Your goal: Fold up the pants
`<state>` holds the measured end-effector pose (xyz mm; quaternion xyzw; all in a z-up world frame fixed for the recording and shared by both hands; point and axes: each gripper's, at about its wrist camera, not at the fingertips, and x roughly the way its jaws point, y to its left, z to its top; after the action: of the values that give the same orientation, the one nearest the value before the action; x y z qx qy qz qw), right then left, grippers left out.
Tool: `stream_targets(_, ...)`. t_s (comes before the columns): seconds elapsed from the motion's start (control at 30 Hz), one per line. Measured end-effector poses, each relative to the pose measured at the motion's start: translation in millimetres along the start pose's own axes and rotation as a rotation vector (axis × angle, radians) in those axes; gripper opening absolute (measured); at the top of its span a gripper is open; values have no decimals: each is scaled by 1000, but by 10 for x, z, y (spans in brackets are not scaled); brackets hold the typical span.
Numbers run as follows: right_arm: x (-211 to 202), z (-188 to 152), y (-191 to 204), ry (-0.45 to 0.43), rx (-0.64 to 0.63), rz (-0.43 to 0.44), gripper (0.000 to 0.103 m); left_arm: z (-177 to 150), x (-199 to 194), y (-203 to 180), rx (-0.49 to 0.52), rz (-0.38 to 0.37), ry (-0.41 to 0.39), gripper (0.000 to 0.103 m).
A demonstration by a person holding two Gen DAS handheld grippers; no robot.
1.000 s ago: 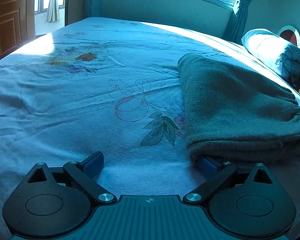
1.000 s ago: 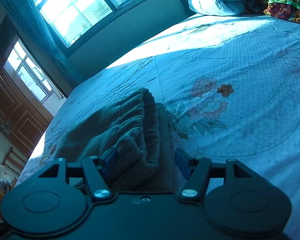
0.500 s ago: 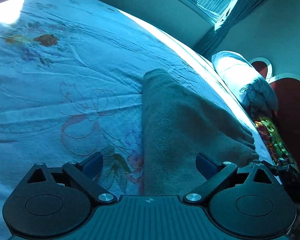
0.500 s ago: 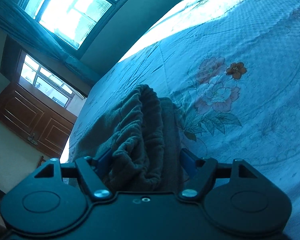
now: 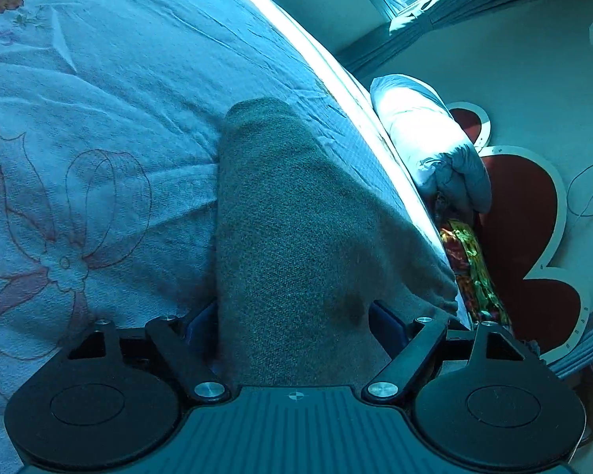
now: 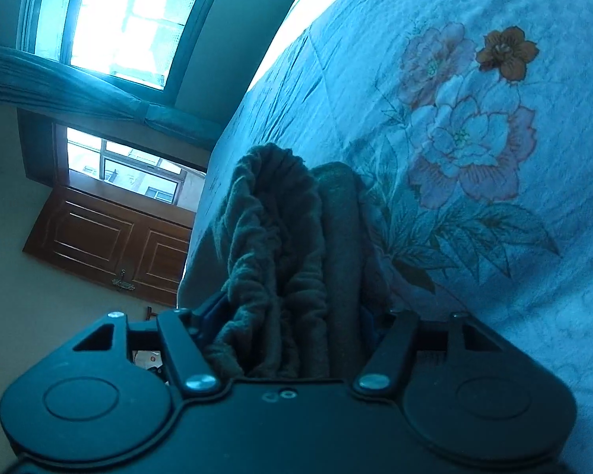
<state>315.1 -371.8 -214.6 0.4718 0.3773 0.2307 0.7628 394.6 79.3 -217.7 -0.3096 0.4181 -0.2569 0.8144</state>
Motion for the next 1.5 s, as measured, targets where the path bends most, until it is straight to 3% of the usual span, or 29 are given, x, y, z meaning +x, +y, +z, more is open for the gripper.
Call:
stream_targets(0.03,27,8,18,11,-9,-1,55,7,33,-19,3,-1,1,77)
stream_targets(0.1,27,11,68,18,-42,-16,44,-13,88,-53,17,22,0,49)
stream_targets(0.17,-28,-11,172,6,-90,-17,36,-53,58,-47,13,11,-11,38)
stream_targets(0.27,-71,-56,363,-16,-161,-33,35,-63,-50,-98,19,-8,-42,25)
stream_targets(0.47,14,135,920,-14,-287,34,34,172,-298,-318,84,-32,-102,24)
stream_targets(0.63,439,611,1251,16,-326,93,34,767,-522,-266,119,-32,-178,24)
stream_targets(0.73,814,902,1293,37,-313,113,34,1140,-461,-125,108,-5,-189,24)
stream_targets(0.83,1114,1030,1117,56,-295,79,35,1329,-247,103,86,33,-171,24)
stream_targets(0.87,1245,1025,984,66,-290,29,39,1349,-150,200,81,54,-163,26)
stream_targets(0.9,1355,1038,829,84,-266,-54,42,1341,-38,295,82,110,-149,39)
stream_targets(0.93,1412,1050,697,90,-233,-135,54,1303,57,421,62,196,-126,53)
stream_targets(0.97,1386,1034,568,65,-219,-100,54,1269,97,511,56,219,-128,69)
stream_targets(1.03,1271,979,577,27,-250,-112,56,1167,41,593,75,190,-182,70)
stream_targets(1.07,1190,932,648,1,-294,-143,64,1151,-1,582,78,206,-191,70)
stream_targets(1.13,1041,854,804,-65,-377,-227,74,1119,-136,499,94,278,-237,74)
stream_targets(1.27,924,688,1171,-104,-527,-207,77,1048,-313,187,230,444,-332,83)
stream_targets(1.33,1080,592,1243,-74,-596,-329,88,1000,-236,94,265,517,-336,95)
stream_targets(1.37,1263,542,1234,-35,-639,-477,89,984,-132,99,288,587,-300,102)
stream_targets(1.4,1323,533,1144,-29,-645,-525,92,967,-11,117,310,644,-257,103)
stream_targets(1.43,1302,546,1099,-39,-616,-513,97,902,18,205,317,658,-250,103)
stream_targets(1.5,1132,614,1052,-32,-502,-485,97,865,-78,192,284,660,-270,103)
